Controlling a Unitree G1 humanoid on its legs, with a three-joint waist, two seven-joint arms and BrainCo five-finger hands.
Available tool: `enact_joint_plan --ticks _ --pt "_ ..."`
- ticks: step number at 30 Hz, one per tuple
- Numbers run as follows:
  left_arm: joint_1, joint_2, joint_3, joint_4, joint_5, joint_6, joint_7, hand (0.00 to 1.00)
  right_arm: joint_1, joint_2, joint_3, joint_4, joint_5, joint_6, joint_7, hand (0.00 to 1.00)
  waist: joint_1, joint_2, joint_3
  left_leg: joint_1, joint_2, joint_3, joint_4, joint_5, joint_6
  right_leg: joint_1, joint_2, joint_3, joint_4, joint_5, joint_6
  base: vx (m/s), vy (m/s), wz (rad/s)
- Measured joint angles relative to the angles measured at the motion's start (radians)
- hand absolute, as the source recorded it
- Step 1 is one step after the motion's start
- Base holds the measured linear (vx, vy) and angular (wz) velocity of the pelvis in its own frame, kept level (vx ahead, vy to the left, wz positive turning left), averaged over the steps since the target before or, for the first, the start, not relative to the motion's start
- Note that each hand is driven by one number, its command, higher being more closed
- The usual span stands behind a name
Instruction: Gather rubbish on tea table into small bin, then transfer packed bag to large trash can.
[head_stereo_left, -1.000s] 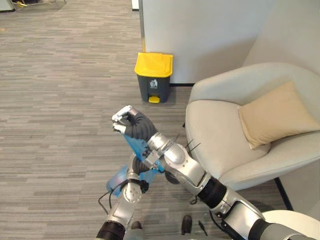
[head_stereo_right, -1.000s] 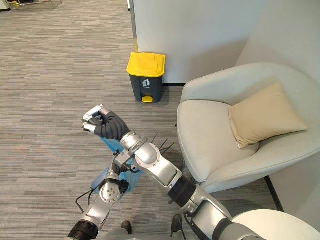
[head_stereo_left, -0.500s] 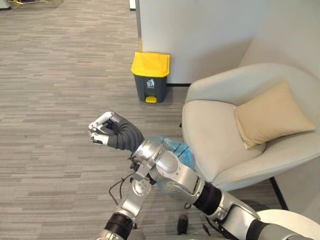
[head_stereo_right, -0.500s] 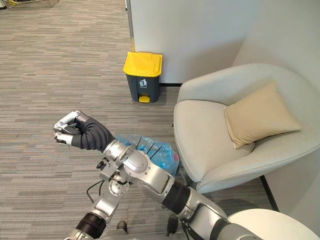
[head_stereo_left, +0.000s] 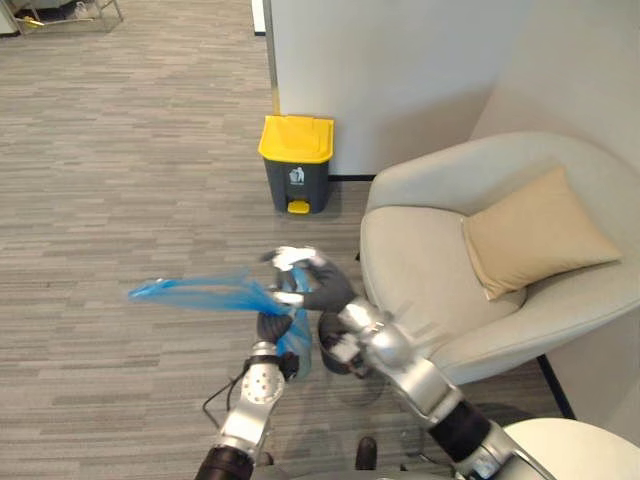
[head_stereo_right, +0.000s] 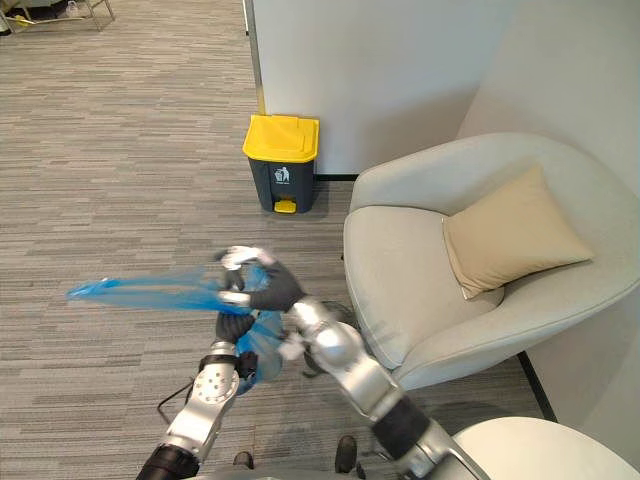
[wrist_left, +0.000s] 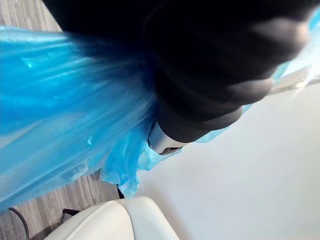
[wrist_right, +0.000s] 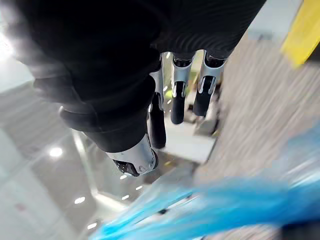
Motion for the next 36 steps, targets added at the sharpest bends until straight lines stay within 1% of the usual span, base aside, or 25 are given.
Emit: enact_joint_plan --ticks 2,3,5,6,8,12,15,17,19,20,21,22,23,24,25,26,27,28,30,31,32,33,34,35,36 --pt "0.052 0.014 0.045 0.0 0.0 -0.011 -0.034 1.0 0.118 -0.041 -0.115 0.033 -0.069 -0.001 -0.004 0.0 -0.004 0.012 -0.001 0.002 0.0 0.0 -0.006 0.0 0.001 0.0 0.0 0.0 -0.001 -0.001 0.001 0.0 0.0 0.0" --pt "0.068 0.023 0.058 0.001 0.0 -0.011 -0.039 1.0 0.146 -0.043 -0.149 0.062 -0.08 -0.002 -0.004 0.0 -0.007 0.016 -0.002 0.002 -0.001 0.0 -0.008 0.0 0.0 0.0 0.0 -0.002 -0.002 -0.002 0.002 0.0 0.0 0.0" --pt "0.121 0.021 0.101 0.014 0.001 -0.015 -0.076 1.0 0.22 -0.04 -0.244 0.194 -0.084 0.002 -0.002 0.0 -0.025 0.029 -0.007 0.003 -0.003 -0.006 -0.017 0.001 0.0 0.0 -0.001 -0.01 -0.002 -0.012 0.014 0.02 0.013 0.08" --pt "0.126 0.022 0.111 0.03 0.001 -0.016 -0.083 1.0 0.236 -0.038 -0.263 0.228 -0.084 0.003 -0.001 0.0 -0.026 0.033 -0.008 0.004 -0.003 -0.007 -0.019 0.001 0.0 0.001 -0.002 -0.011 -0.002 -0.013 0.014 0.02 0.011 0.07" --pt "0.139 0.022 0.177 0.109 -0.005 -0.018 -0.117 1.0 0.278 -0.031 -0.326 0.37 -0.09 0.016 0.002 0.0 -0.027 0.042 -0.007 0.003 -0.004 -0.013 -0.023 0.001 0.0 0.001 -0.003 -0.021 -0.002 -0.018 0.016 0.02 0.01 0.08" --pt "0.163 0.023 0.266 0.247 -0.027 -0.02 -0.147 1.0 0.29 -0.019 -0.415 0.56 -0.113 0.029 -0.002 0.0 -0.026 0.051 -0.005 0.003 -0.008 -0.027 -0.025 0.001 0.0 0.009 -0.008 -0.038 -0.002 -0.021 0.015 0.03 0.012 0.13" --pt "0.192 0.024 0.307 0.303 -0.04 -0.012 -0.165 1.0 0.291 -0.017 -0.461 0.629 -0.117 0.049 -0.007 0.0 -0.026 0.057 0.001 0.0 -0.017 -0.051 -0.02 0.001 0.0 0.021 -0.018 -0.069 -0.002 -0.027 0.022 0.03 0.02 0.27" --pt "0.204 0.024 0.329 0.32 -0.055 -0.011 -0.169 1.0 0.29 -0.016 -0.475 0.642 -0.117 0.05 -0.015 0.0 -0.025 0.061 0.022 -0.027 -0.024 -0.083 0.0 0.001 0.0 0.021 -0.032 -0.115 0.025 -0.051 0.025 -0.03 0.036 0.66" --pt "0.188 0.03 0.335 0.32 -0.059 -0.011 -0.18 1.0 0.285 -0.018 -0.477 0.642 -0.116 0.05 -0.036 0.0 -0.025 0.068 0.051 -0.089 -0.034 -0.133 0.041 0.002 0.001 -0.006 -0.053 -0.178 0.076 -0.082 0.03 -0.07 0.037 0.96" --pt "0.183 0.032 0.335 0.319 -0.063 -0.011 -0.184 1.0 0.285 -0.017 -0.477 0.642 -0.116 0.051 -0.046 0.0 -0.024 0.068 0.06 -0.124 -0.039 -0.126 0.054 0.014 0.018 -0.019 -0.074 -0.218 0.099 -0.096 0.031 -0.1 0.106 1.24" --pt "0.176 0.031 0.334 0.313 -0.065 -0.01 -0.184 1.0 0.286 -0.013 -0.482 0.642 -0.115 0.052 -0.049 0.0 -0.025 0.067 0.08 -0.156 -0.036 -0.045 0.067 0.013 0.061 -0.019 -0.095 -0.269 0.125 -0.114 0.038 -0.08 0.099 1.2" --pt "0.176 0.031 0.334 0.309 -0.066 -0.01 -0.184 1.0 0.286 -0.011 -0.482 0.642 -0.114 0.055 -0.049 0.0 -0.024 0.062 0.084 -0.166 -0.028 -0.004 0.078 0.004 0.085 -0.021 -0.106 -0.294 0.136 -0.122 0.042 -0.04 0.106 1.21" --pt "0.176 0.03 0.334 0.298 -0.066 -0.009 -0.184 1.0 0.285 -0.011 -0.482 0.641 -0.112 0.059 -0.054 0.0 -0.023 0.056 0.085 -0.178 -0.008 0.094 0.087 -0.014 0.107 -0.022 -0.121 -0.331 0.147 -0.131 0.051 0.02 0.044 0.81" --pt "0.18 0.029 0.333 0.292 -0.066 -0.009 -0.184 1.0 0.283 -0.012 -0.483 0.641 -0.11 0.059 -0.058 0.0 -0.022 0.052 0.086 -0.178 0.0 0.149 0.081 -0.015 0.109 -0.023 -0.132 -0.343 0.148 -0.135 0.053 0.08 0.11 1.05" --pt "0.182 0.028 0.331 0.282 -0.066 -0.009 -0.185 1.0 0.275 -0.011 -0.494 0.641 -0.108 0.06 -0.072 0.0 -0.023 0.047 0.093 -0.179 0.009 0.239 0.084 -0.013 0.107 -0.026 -0.156 -0.372 0.15 -0.136 0.062 0.13 0.146 0.9" --pt "0.183 0.028 0.328 0.276 -0.066 -0.009 -0.186 1.0 0.261 -0.009 -0.508 0.641 -0.107 0.064 -0.076 0.0 -0.023 0.052 0.097 -0.196 0.021 0.277 0.095 0.026 0.087 -0.029 -0.166 -0.393 0.154 -0.131 0.082 0.14 0.202 0.8" --pt "0.183 0.029 0.328 0.275 -0.066 -0.009 -0.186 1.0 0.253 -0.003 -0.516 0.644 -0.107 0.066 -0.077 0.0 -0.021 0.05 0.099 -0.206 0.02 0.279 0.109 0.042 0.088 -0.029 -0.174 -0.4 0.161 -0.133 0.087 0.13 0.212 0.47" --pt "0.188 0.041 0.328 0.271 -0.066 -0.007 -0.188 1.0 0.241 0.017 -0.52 0.646 -0.107 0.068 -0.081 0.0 -0.017 0.031 0.111 -0.211 0.006 0.269 0.137 0.023 0.091 -0.021 -0.193 -0.402 0.171 -0.137 0.092 0.13 0.204 0.33" --pt "0.191 0.05 0.328 0.258 -0.065 0.0 -0.204 1.0 0.239 0.045 -0.52 0.645 -0.107 0.069 -0.087 0.0 -0.015 0.01 0.12 -0.222 -0.001 0.255 0.215 -0.039 0.1 -0.005 -0.225 -0.405 0.213 -0.162 0.119 0.14 0.172 0.23" --pt "0.201 0.044 0.323 0.227 -0.064 0.003 -0.207 1.0 0.244 0.056 -0.52 0.645 -0.106 0.071 -0.088 0.0 -0.013 0.002 0.129 -0.227 0.0 0.248 0.285 -0.1 0.103 -0.003 -0.254 -0.393 0.282 -0.196 0.127 0.15 0.186 0.15" --pt "0.206 0.042 0.305 0.207 -0.064 0.009 -0.208 1.0 0.252 0.06 -0.522 0.641 -0.1 0.074 -0.087 0.0 -0.012 0.005 0.136 -0.225 -0.001 0.228 0.342 -0.152 0.107 -0.008 -0.285 -0.368 0.373 -0.22 0.123 0.15 0.191 0.16" --pt "0.207 0.043 0.293 0.199 -0.064 0.014 -0.209 1.0 0.259 0.063 -0.524 0.632 -0.097 0.081 -0.087 0.0 -0.012 0.007 0.138 -0.219 -0.001 0.224 0.364 -0.175 0.111 -0.024 -0.305 -0.343 0.445 -0.229 0.108 0.15 0.195 0.24" --pt "0.214 0.047 0.276 0.166 -0.064 0.016 -0.209 1.0 0.28 0.074 -0.524 0.605 -0.078 0.088 -0.087 0.0 -0.024 0.003 0.144 -0.197 -0.005 0.206 0.391 -0.219 0.118 -0.093 -0.345 -0.25 0.641 -0.218 0.067 0.17 0.151 0.32" --pt "0.215 0.056 0.266 0.131 -0.064 0.017 -0.206 1.0 0.298 0.092 -0.524 0.587 -0.067 0.088 -0.088 0.0 -0.028 0.015 0.165 -0.174 -0.003 0.188 0.409 -0.25 0.122 -0.17 -0.342 -0.13 0.804 -0.222 0.044 0.18 0.117 0.33" --pt "0.216 0.066 0.257 0.113 -0.064 0.016 -0.206 1.0 0.308 0.107 -0.524 0.585 -0.063 0.088 -0.087 0.0 -0.03 0.002 0.167 -0.16 -0.003 0.183 0.411 -0.264 0.123 -0.214 -0.316 -0.062 0.878 -0.264 0.065 0.21 0.029 0.28"
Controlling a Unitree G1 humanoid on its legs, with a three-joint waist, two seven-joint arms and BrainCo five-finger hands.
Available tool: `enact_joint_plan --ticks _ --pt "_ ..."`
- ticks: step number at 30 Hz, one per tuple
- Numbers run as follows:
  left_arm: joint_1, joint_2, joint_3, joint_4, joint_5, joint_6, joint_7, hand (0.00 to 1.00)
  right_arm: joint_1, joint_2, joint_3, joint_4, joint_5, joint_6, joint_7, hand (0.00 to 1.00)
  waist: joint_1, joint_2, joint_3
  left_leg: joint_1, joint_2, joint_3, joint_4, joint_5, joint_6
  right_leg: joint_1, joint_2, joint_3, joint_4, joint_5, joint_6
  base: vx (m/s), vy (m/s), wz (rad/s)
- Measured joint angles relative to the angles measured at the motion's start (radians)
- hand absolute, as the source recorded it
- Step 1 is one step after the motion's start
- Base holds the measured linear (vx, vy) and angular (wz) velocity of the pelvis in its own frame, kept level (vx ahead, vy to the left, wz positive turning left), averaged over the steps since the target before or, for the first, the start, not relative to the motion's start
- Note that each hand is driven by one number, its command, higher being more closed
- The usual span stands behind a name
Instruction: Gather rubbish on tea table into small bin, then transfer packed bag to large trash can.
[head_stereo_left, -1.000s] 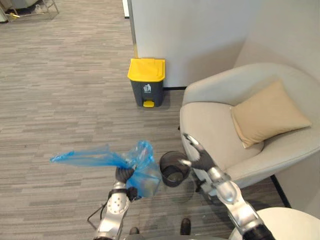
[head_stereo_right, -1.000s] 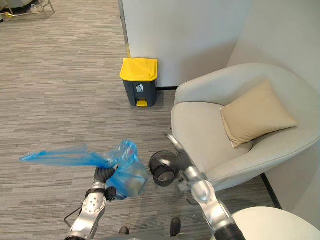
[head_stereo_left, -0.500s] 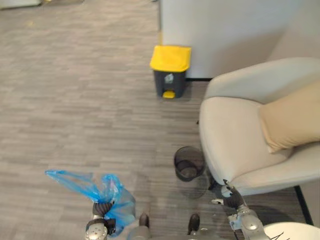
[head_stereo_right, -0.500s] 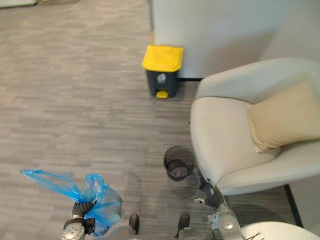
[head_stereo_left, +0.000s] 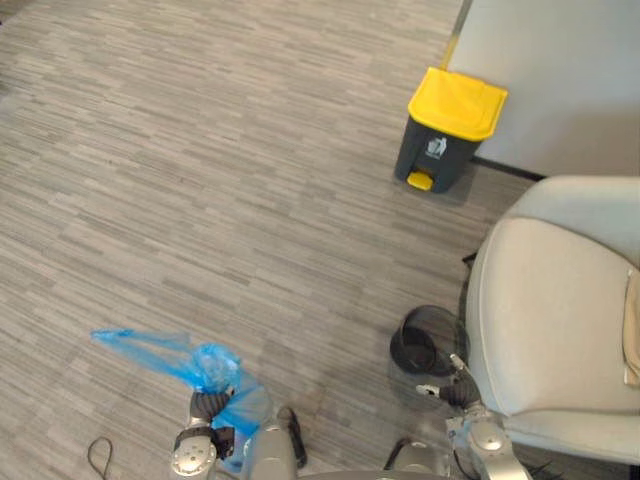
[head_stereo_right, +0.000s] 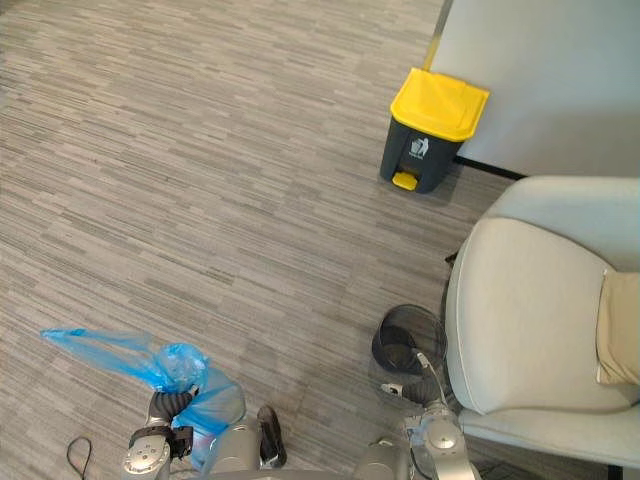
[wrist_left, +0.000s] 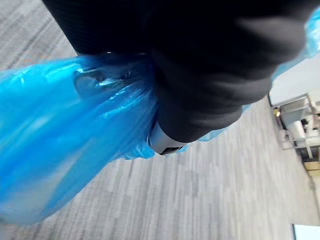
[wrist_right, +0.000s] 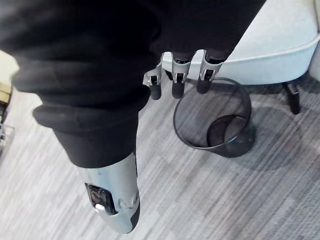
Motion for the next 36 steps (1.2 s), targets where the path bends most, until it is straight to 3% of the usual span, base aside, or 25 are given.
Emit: enact_joint_plan --ticks 1,3,6,7,8,9,11,12,13,14,15,16,17,20,22,24,25,26,27,28,30,31,33,35,36 --pt "-0.002 0.01 -0.001 -0.016 0.0 0.0 0.001 1.0 0.002 0.019 0.001 0.0 0.006 0.0 0.001 0.0 0.0 -0.015 0.005 0.025 0.0 -0.003 -0.006 -0.013 -0.004 -0.051 0.05 0.058 0.061 -0.058 0.017 0.3 -0.027 0.21" --pt "-0.01 0.02 -0.004 -0.016 -0.001 0.0 0.002 1.0 0.003 0.034 0.001 0.0 0.024 0.0 0.0 0.0 -0.011 -0.023 0.007 0.048 -0.003 -0.007 -0.016 -0.035 -0.011 -0.127 0.102 0.05 0.028 -0.1 0.015 0.27 -0.044 0.14" --pt "-0.044 0.021 -0.006 0.01 -0.001 0.0 0.001 1.0 -0.024 0.032 -0.001 0.032 0.037 0.001 0.0 0.0 -0.035 -0.018 0.011 0.085 -0.02 -0.006 -0.064 -0.05 -0.028 -0.198 0.136 -0.048 -0.256 -0.058 0.009 0.36 -0.08 0.13" --pt "-0.058 0.021 -0.002 0.027 -0.001 0.0 0.001 1.0 -0.04 0.028 -0.001 0.068 0.037 0.003 0.0 0.0 -0.045 -0.018 0.012 0.117 -0.025 -0.005 -0.089 -0.05 -0.044 -0.197 0.149 -0.085 -0.407 -0.001 -0.002 0.59 -0.156 0.28" --pt "-0.071 0.019 0.003 0.047 -0.001 0.0 0.001 1.0 -0.037 0.023 -0.003 0.085 0.036 0.006 -0.001 0.0 -0.055 -0.018 0.011 0.158 -0.026 -0.017 -0.104 -0.059 -0.085 -0.194 0.165 -0.077 -0.468 0.104 -0.032 0.55 -0.157 0.4" --pt "-0.077 0.011 -0.001 0.057 0.0 -0.001 0.001 1.0 -0.017 0.014 -0.009 0.084 0.036 0.006 0.0 0.0 -0.065 -0.003 0.006 0.196 -0.007 -0.033 -0.118 -0.073 -0.12 -0.186 0.178 -0.079 -0.413 0.153 -0.093 0.58 -0.174 0.3" --pt "-0.084 -0.015 0.001 0.058 0.0 -0.002 0.0 1.0 -0.021 0.008 -0.036 0.081 0.036 0.008 0.001 0.0 -0.061 0.046 0.002 0.214 0.056 -0.041 -0.088 -0.037 -0.186 -0.181 0.206 -0.114 -0.319 0.059 -0.126 0.57 -0.18 0.1" --pt "-0.089 -0.024 0.003 0.057 0.0 -0.002 -0.001 1.0 -0.023 0.007 -0.043 0.078 0.036 0.01 0.001 0.0 -0.062 0.051 0.003 0.209 0.072 -0.043 -0.053 -0.015 -0.18 -0.173 0.209 -0.126 -0.298 0.042 -0.136 0.75 -0.27 0.06" --pt "-0.093 -0.054 0.007 0.053 -0.001 -0.001 -0.001 1.0 -0.014 -0.001 -0.045 0.06 0.036 0.018 0.001 0.0 -0.066 0.052 0.006 0.191 0.099 -0.043 0.083 0.068 -0.129 -0.152 0.201 -0.145 -0.213 0.017 -0.162 0.54 -0.268 -0.09" --pt "-0.091 -0.085 0.018 0.051 -0.002 -0.002 0.0 1.0 0.004 -0.008 -0.044 0.029 0.038 0.017 0.001 0.0 -0.065 0.052 0.017 0.186 0.139 -0.034 0.244 0.178 -0.065 -0.144 0.222 -0.161 -0.129 -0.03 -0.14 0.56 -0.32 -0.36" --pt "-0.071 -0.095 0.03 0.044 -0.002 -0.004 -0.001 1.0 0.009 -0.003 -0.044 0.014 0.039 0.018 0.0 0.0 -0.046 0.058 0.004 0.161 0.171 -0.043 0.335 0.245 -0.04 -0.093 0.258 -0.162 -0.238 -0.018 -0.126 0.24 -0.292 -1.01" --pt "-0.037 -0.11 0.043 0.022 -0.004 -0.005 0.001 1.0 0.017 0.014 -0.042 -0.027 0.054 0.016 -0.002 0.0 -0.031 0.045 -0.01 0.093 0.212 -0.069 0.53 0.147 -0.061 -0.027 0.313 -0.153 -0.342 -0.038 -0.207 0.34 -0.189 -1.65" --pt "-0.049 -0.11 0.041 0.021 -0.005 -0.001 -0.001 1.0 -0.01 0.02 -0.063 -0.038 0.073 0.014 -0.003 0.0 -0.008 0.06 -0.017 -0.014 0.208 -0.095 0.604 0.056 -0.069 0.013 0.371 -0.08 -0.391 -0.049 -0.217 0.42 -0.148 -1.63" --pt "-0.06 -0.106 0.043 0.013 -0.01 -0.002 -0.002 1.0 -0.009 0.041 -0.062 -0.039 0.074 0.018 -0.002 0.0 0.022 0.024 0.003 -0.128 0.167 -0.096 0.549 0.022 -0.031 0.121 0.408 0.019 -0.484 -0.054 -0.217 0.44 -0.019 -1.06" --pt "-0.052 -0.111 0.039 0.008 -0.01 -0.002 -0.003 1.0 -0.002 0.04 -0.063 -0.052 0.074 0.018 -0.003 0.0 0.047 0.003 0.005 -0.197 0.095 -0.133 0.409 0.01 -0.046 0.219 0.413 0.122 -0.537 -0.073 -0.191 0.5 0.101 -1.51" --pt "-0.041 -0.119 0.038 -0.015 -0.01 -0.003 -0.002 1.0 0.013 0.027 -0.069 -0.071 0.074 0.017 -0.007 0.0 0.06 0.002 0.0 -0.214 0.041 -0.185 0.223 0.022 -0.061 0.25 0.414 0.198 -0.54 -0.104 -0.155 0.59 0.278 -1.48" --pt "-0.011 -0.135 0.036 -0.03 -0.011 -0.01 -0.001 1.0 0.022 0.006 -0.069 -0.082 0.073 0.017 -0.007 0.0 0.067 0.037 -0.029 -0.21 0.025 -0.229 0.067 0.098 -0.05 0.26 0.434 0.254 -0.517 -0.148 -0.12 0.4 0.242 -1.24" --pt "-0.003 -0.139 0.034 -0.032 -0.011 -0.01 -0.001 1.0 0.02 0.008 -0.072 -0.073 0.072 0.017 -0.007 0.0 0.074 0.038 -0.032 -0.208 0.022 -0.242 0.088 0.111 -0.044 0.26 0.436 0.28 -0.491 -0.176 -0.109 0.59 0.317 -1.26" --pt "-0.004 -0.121 0.026 -0.03 -0.01 -0.006 -0.001 1.0 0.033 0.038 -0.078 -0.078 0.071 0.021 -0.006 0.0 0.062 -0.009 -0.05 -0.175 0.0 -0.19 0.103 0.059 -0.03 0.248 0.39 0.303 -0.41 -0.216 -0.068 0.48 0.229 -0.73" --pt "-0.006 -0.109 0.023 -0.031 -0.011 -0.006 -0.001 1.0 0.041 0.046 -0.077 -0.081 0.071 0.019 -0.005 0.0 0.062 -0.02 -0.055 -0.153 -0.01 -0.166 0.11 0.027 -0.022 0.234 0.37 0.3 -0.348 -0.225 -0.048 0.68 0.342 -0.82" --pt "-0.01 -0.082 -0.013 -0.033 -0.012 -0.006 -0.001 1.0 0.047 0.063 -0.076 -0.081 0.064 0.019 -0.005 0.0 0.054 -0.027 -0.053 -0.054 -0.032 -0.115 0.111 -0.055 0.0 0.105 0.316 0.268 0.003 -0.179 0.154 0.55 0.276 -0.54" --pt "-0.026 -0.06 -0.042 -0.033 -0.012 -0.005 -0.001 1.0 0.053 0.073 -0.076 -0.079 0.063 0.02 -0.004 0.0 0.045 -0.026 -0.053 -0.01 -0.035 -0.103 0.106 -0.082 0.01 0.034 0.291 0.236 0.164 -0.178 0.184 0.56 0.215 -0.09" --pt "-0.049 -0.043 -0.049 -0.035 -0.012 -0.005 0.001 1.0 0.049 0.084 -0.066 -0.078 0.062 0.021 -0.003 0.0 0.033 -0.016 -0.046 0.072 -0.041 -0.09 0.064 -0.113 0.009 -0.058 0.264 0.169 0.245 -0.193 0.123 0.46 0.102 -0.04" --pt "-0.067 -0.044 -0.047 -0.035 -0.012 -0.005 0.002 1.0 0.033 0.084 -0.066 -0.078 0.06 0.021 -0.002 0.0 0.027 -0.018 -0.046 0.158 -0.043 -0.088 -0.001 -0.127 0.004 -0.131 0.247 0.086 0.161 -0.209 0.066 0.47 0.026 0.03" --pt "-0.071 -0.044 -0.048 -0.035 -0.012 -0.006 0.002 1.0 0.028 0.083 -0.066 -0.076 0.06 0.021 -0.002 0.0 0.027 -0.019 -0.047 0.174 -0.044 -0.09 -0.016 -0.13 -0.001 -0.149 0.247 0.073 0.124 -0.211 0.061 0.5 -0.024 0.24"
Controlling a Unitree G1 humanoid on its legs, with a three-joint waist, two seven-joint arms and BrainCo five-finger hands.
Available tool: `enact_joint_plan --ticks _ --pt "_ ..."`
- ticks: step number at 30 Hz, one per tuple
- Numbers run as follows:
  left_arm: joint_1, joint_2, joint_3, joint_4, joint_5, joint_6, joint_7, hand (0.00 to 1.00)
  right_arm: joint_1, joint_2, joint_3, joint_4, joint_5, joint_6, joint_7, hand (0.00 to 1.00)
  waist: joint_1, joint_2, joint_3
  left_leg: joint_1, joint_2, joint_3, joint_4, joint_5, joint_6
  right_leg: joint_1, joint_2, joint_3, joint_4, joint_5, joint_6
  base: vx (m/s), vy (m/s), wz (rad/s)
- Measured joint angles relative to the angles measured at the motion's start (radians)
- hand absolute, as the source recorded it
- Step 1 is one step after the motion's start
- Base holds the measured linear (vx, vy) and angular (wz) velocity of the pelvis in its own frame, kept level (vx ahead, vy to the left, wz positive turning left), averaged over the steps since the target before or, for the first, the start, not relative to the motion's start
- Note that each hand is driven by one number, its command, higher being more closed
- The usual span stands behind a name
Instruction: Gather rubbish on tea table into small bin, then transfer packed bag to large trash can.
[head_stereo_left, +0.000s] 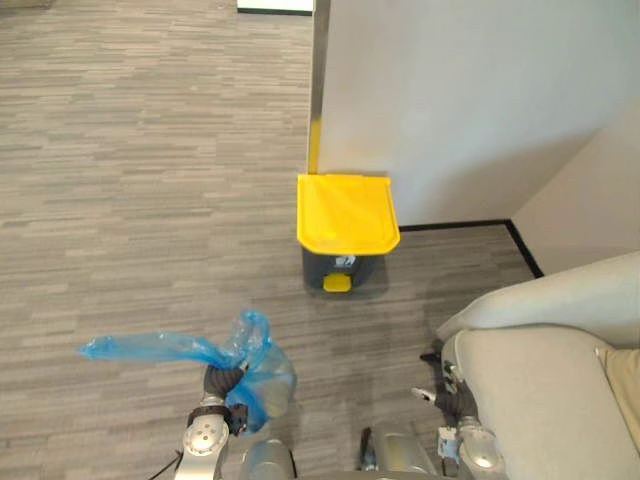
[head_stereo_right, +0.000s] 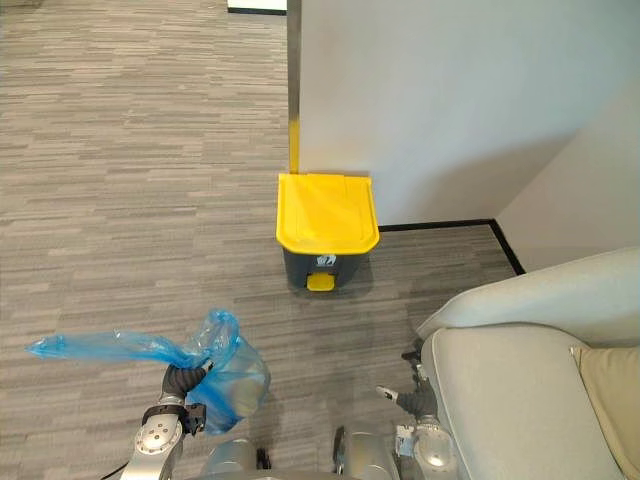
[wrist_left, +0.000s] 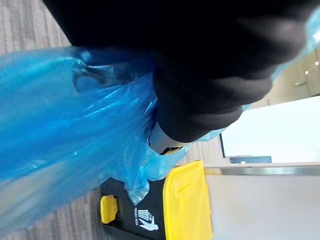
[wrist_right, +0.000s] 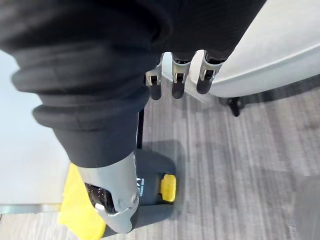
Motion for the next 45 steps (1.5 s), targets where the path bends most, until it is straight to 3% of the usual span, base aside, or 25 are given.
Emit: enact_joint_plan --ticks 1,2,3,4,5,6,7,9,10,13,14,15,16,17,19,22,25,27,29,31,32,33,35,45 --pt "-0.012 0.002 0.008 0.009 0.0 -0.001 0.0 1.0 -0.019 -0.005 0.0 0.017 -0.001 -0.003 0.0 0.0 -0.005 -0.002 0.001 0.034 -0.002 -0.005 -0.03 -0.001 -0.003 -0.036 0.009 -0.027 -0.115 0.018 -0.029 0.54 -0.055 0.32" --pt "-0.023 0.0 0.01 0.037 -0.004 -0.001 0.0 1.0 -0.046 -0.016 0.0 0.068 -0.001 -0.002 0.0 0.0 -0.017 -0.002 0.001 0.073 -0.004 -0.012 -0.058 -0.001 -0.004 -0.05 0.028 -0.036 -0.276 0.074 -0.079 0.55 -0.067 0.34" --pt "-0.023 0.003 0.011 0.046 -0.007 -0.001 0.0 1.0 -0.057 -0.018 0.0 0.089 -0.001 -0.001 0.0 0.0 -0.022 -0.007 -0.003 0.086 -0.011 -0.019 -0.063 0.0 -0.017 -0.046 0.038 -0.028 -0.352 0.123 -0.096 0.6 -0.104 0.49" --pt "-0.036 0.001 0.023 0.092 -0.011 0.002 -0.001 1.0 -0.071 -0.036 -0.005 0.132 -0.001 0.001 -0.002 0.0 -0.027 0.011 -0.008 0.103 0.004 -0.064 -0.039 -0.011 -0.043 -0.02 0.059 -0.019 -0.387 0.236 -0.16 0.61 -0.095 0.34" --pt "-0.038 -0.021 0.037 0.097 -0.011 0.006 0.0 1.0 -0.077 -0.044 -0.01 0.138 0.0 0.012 -0.004 0.0 -0.019 0.034 -0.003 0.075 0.035 -0.084 0.058 0.038 -0.103 0.008 0.066 -0.056 -0.378 0.214 -0.184 0.62 -0.103 0.33" --pt "-0.038 -0.03 0.044 0.097 -0.011 0.006 0.0 1.0 -0.077 -0.044 -0.01 0.137 0.0 0.013 -0.003 0.0 -0.02 0.035 -0.002 0.05 0.038 -0.096 0.122 0.073 -0.105 0.025 0.064 -0.063 -0.384 0.199 -0.186 0.71 -0.133 0.15" --pt "-0.033 -0.052 0.053 0.097 -0.011 0.006 0.0 1.0 -0.074 -0.046 -0.01 0.133 0.003 0.019 -0.004 0.0 -0.017 0.04 0.011 -0.041 0.066 -0.116 0.352 0.203 -0.09 0.121 0.068 -0.063 -0.442 0.175 -0.189 0.58 -0.128 0.15" --pt "-0.024 -0.066 0.051 0.096 -0.011 0.002 -0.001 1.0 -0.074 -0.043 -0.01 0.132 0.006 0.019 -0.01 0.0 -0.01 0.049 0.02 -0.125 0.122 -0.103 0.564 0.179 -0.06 0.253 0.088 -0.06 -0.52 0.173 -0.189 0.59 -0.073 -0.01" --pt "-0.023 -0.069 0.047 0.094 -0.015 0.002 -0.002 1.0 -0.074 -0.041 -0.011 0.127 0.008 0.016 -0.014 0.0 0.007 0.037 0.019 -0.186 0.145 -0.071 0.605 0.171 -0.049 0.322 0.087 -0.05 -0.562 0.173 -0.189 0.58 -0.007 -0.23" --pt "-0.038 -0.069 0.047 0.083 -0.018 0.0 -0.002 1.0 -0.079 -0.041 -0.04 0.127 0.013 0.014 -0.026 0.0 0.033 0.018 0.016 -0.307 0.151 -0.024 0.455 0.161 -0.032 0.396 0.064 -0.044 -0.623 0.169 -0.182 0.36 0.049 -0.2" --pt "-0.042 -0.069 0.047 0.071 -0.018 0.0 -0.002 1.0 -0.075 -0.045 -0.054 0.127 0.014 0.014 -0.028 0.0 0.033 0.02 0.015 -0.336 0.139 0.005 0.288 0.17 -0.032 0.421 0.054 -0.049 -0.629 0.148 -0.146 0.37 0.15 -0.07" --pt "-0.041 -0.07 0.044 0.071 -0.018 -0.001 -0.002 1.0 -0.068 -0.046 -0.069 0.127 0.014 0.015 -0.028 0.0 0.03 0.031 0.011 -0.336 0.13 0.008 0.155 0.213 -0.035 0.434 0.053 -0.055 -0.624 0.128 -0.115 0.46 0.234 0.0" --pt "-0.034 -0.074 0.03 0.07 -0.018 -0.001 -0.002 1.0 -0.054 -0.051 -0.102 0.125 0.015 0.017 -0.031 0.0 0.032 0.065 -0.004 -0.335 0.127 0.0 -0.005 0.359 -0.011 0.443 0.076 -0.064 -0.601 0.091 -0.088 0.43 0.217 0.22" --pt "-0.05 -0.045 0.029 0.089 -0.018 0.002 -0.002 1.0 -0.055 -0.014 -0.124 0.153 0.017 0.027 -0.036 0.0 0.026 0.005 -0.006 -0.316 0.08 0.002 0.007 0.353 0.001 0.44 0.021 -0.054 -0.567 0.061 -0.077 0.35 0.155 0.26" --pt "-0.052 -0.03 0.028 0.089 -0.018 0.001 -0.003 1.0 -0.04 -0.003 -0.127 0.153 0.019 0.026 -0.044 0.0 0.021 -0.02 -0.02 -0.296 0.042 0.001 -0.025 0.345 0.011 0.438 -0.011 -0.049 -0.543 0.072 -0.069 0.3 0.093 0.31" --pt "-0.029 -0.013 0.028 0.083 -0.017 0.0 -0.002 1.0 -0.076 0.0 -0.12 0.153 0.013 0.022 -0.043 0.0 0.034 -0.018 -0.017 -0.228 0.043 0.049 -0.019 0.286 0.016 0.435 -0.027 0.019 -0.469 0.105 -0.051 0.21 0.102 -0.31" --pt "0.009 0.008 0.024 0.082 -0.016 0.001 -0.002 1.0 -0.096 -0.001 -0.117 0.153 0.006 0.02 -0.043 0.0 0.033 -0.015 -0.015 -0.172 0.051 0.088 -0.019 0.219 0.013 0.336 -0.047 0.072 -0.254 0.146 -0.018 0.08 0.081 -0.55" --pt "0.005 0.007 0.018 0.083 -0.016 0.002 0.0 1.0 -0.092 0.007 -0.116 0.154 0.006 0.022 -0.043 0.0 0.029 -0.007 -0.009 -0.156 0.053 0.093 -0.026 0.196 0.014 0.271 -0.045 0.075 -0.174 0.099 -0.032 0.06 0.034 -0.23" --pt "-0.009 0.02 0.022 0.091 -0.016 0.001 0.0 1.0 -0.066 0.005 -0.11 0.16 0.006 0.023 -0.044 0.0 0.023 -0.015 -0.014 -0.145 0.059 0.09 -0.024 0.196 -0.005 0.224 -0.01 0.076 -0.293 0.032 -0.062 0.15 -0.073 0.16" --pt "-0.017 0.02 0.034 0.097 -0.016 0.001 0.001 1.0 -0.06 0.003 -0.11 0.175 0.006 0.023 -0.045 0.0 0.01 -0.032 -0.017 -0.144 0.039 0.081 -0.004 0.193 -0.008 0.228 -0.01 0.068 -0.447 0.101 -0.086 0.17 -0.13 0.42" --pt "-0.031 0.012 0.046 0.114 -0.014 0.001 0.001 1.0 -0.066 -0.008 -0.112 0.19 0.007 0.024 -0.045 0.0 0.0 -0.019 -0.017 -0.143 0.043 0.052 0.019 0.185 -0.019 0.248 -0.006 0.052 -0.46 0.098 -0.081 0.18 -0.116 0.3" --pt "-0.033 0.001 0.046 0.116 -0.009 0.001 -0.001 1.0 -0.062 -0.013 -0.116 0.194 0.007 0.024 -0.045 0.0 0.004 0.006 -0.022 -0.143 0.058 0.049 0.019 0.183 -0.022 0.268 0.01 0.046 -0.488 0.1 -0.085 0.17 -0.106 0.22" --pt "-0.034 -0.02 0.05 0.118 -0.009 0.0 0.0 1.0 -0.073 -0.012 -0.117 0.197 0.007 0.024 -0.045 0.0 0.007 0.032 -0.022 -0.137 0.079 0.044 0.017 0.179 -0.034 0.292 0.032 0.034 -0.515 0.108 -0.094 0.13 -0.1 0.02" --pt "-0.035 -0.048 0.048 0.187 -0.008 0.0 -0.003 1.0 -0.072 -0.022 -0.171 0.261 0.008 0.025 -0.047 0.0 0.004 0.028 -0.034 -0.076 0.079 0.051 -0.036 0.179 -0.053 0.39 0.053 0.054 -0.671 0.184 -0.077 0.04 0.018 -0.07"
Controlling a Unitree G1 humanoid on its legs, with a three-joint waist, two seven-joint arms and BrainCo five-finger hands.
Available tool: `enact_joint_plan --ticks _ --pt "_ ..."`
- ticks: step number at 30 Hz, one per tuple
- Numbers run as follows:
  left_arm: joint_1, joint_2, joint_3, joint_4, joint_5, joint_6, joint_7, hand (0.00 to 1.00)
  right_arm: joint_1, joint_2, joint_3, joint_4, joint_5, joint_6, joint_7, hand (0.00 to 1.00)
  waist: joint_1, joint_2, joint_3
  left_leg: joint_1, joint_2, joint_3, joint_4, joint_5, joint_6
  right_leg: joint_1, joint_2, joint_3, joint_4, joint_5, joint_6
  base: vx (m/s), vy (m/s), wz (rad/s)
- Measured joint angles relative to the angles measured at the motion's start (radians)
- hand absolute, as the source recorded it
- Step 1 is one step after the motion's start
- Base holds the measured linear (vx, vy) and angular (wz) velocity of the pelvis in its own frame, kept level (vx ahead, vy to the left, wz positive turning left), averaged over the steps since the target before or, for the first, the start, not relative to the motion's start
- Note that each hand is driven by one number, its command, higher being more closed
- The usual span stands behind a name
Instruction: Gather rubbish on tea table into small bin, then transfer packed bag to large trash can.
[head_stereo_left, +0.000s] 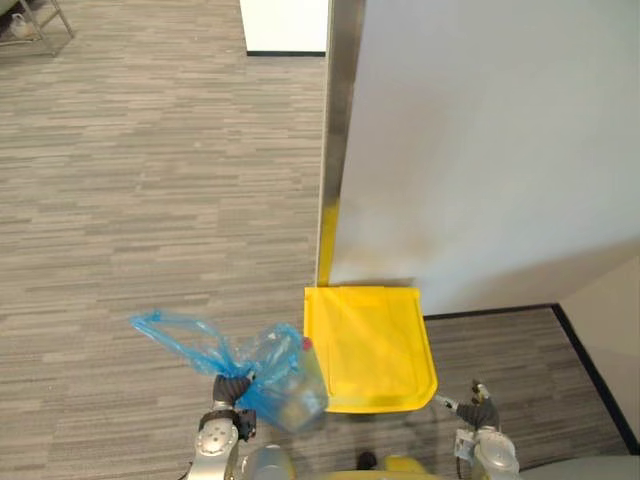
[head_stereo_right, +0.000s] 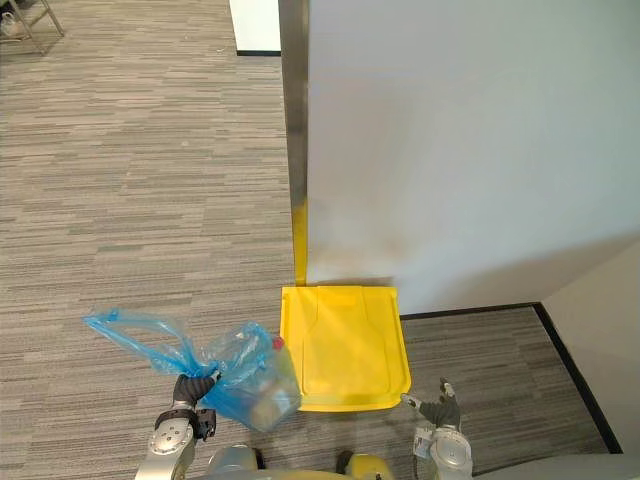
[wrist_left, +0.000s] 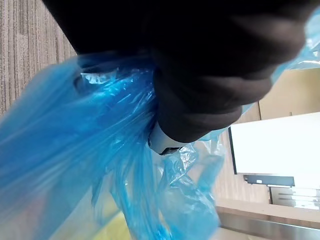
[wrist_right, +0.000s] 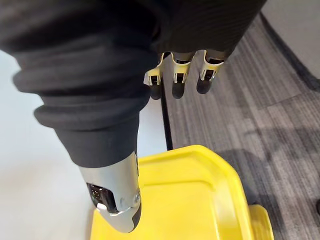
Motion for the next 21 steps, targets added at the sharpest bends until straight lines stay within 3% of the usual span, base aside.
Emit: enact_joint_plan --ticks 7,14,18,21 --pt "0.003 0.001 0.0 0.02 0.0 0.0 0.0 1.0 0.006 0.002 0.0 0.027 -0.001 0.001 0.001 0.0 -0.001 0.018 -0.011 0.011 -0.018 0.015 -0.031 0.019 0.012 0.008 -0.008 0.029 -0.06 0.054 0.007 -0.07 0.043 -0.11" --pt "0.047 0.001 0.007 0.015 0.002 0.0 0.003 1.0 -0.025 -0.002 0.02 0.002 -0.006 0.014 -0.001 0.0 0.004 0.034 -0.017 -0.03 -0.009 0.07 -0.009 0.014 0.02 -0.07 -0.003 0.093 -0.06 0.093 0.02 -0.13 0.015 -0.28" --pt "0.046 0.001 0.012 -0.012 0.001 0.001 0.003 1.0 -0.04 -0.009 0.051 -0.049 -0.014 0.025 -0.004 0.0 0.006 0.029 -0.012 -0.062 0.003 0.08 0.051 -0.016 0.032 -0.1 0.001 0.11 -0.031 0.097 0.027 -0.09 0.063 -0.16" --pt "0.036 0.002 0.001 -0.061 0.001 0.001 0.003 1.0 -0.061 -0.011 0.065 -0.113 -0.037 0.031 -0.016 0.0 0.003 0.005 0.01 -0.067 -0.025 0.058 0.096 -0.054 0.033 -0.142 -0.029 0.113 0.097 0.04 0.035 -0.09 0.112 0.09"
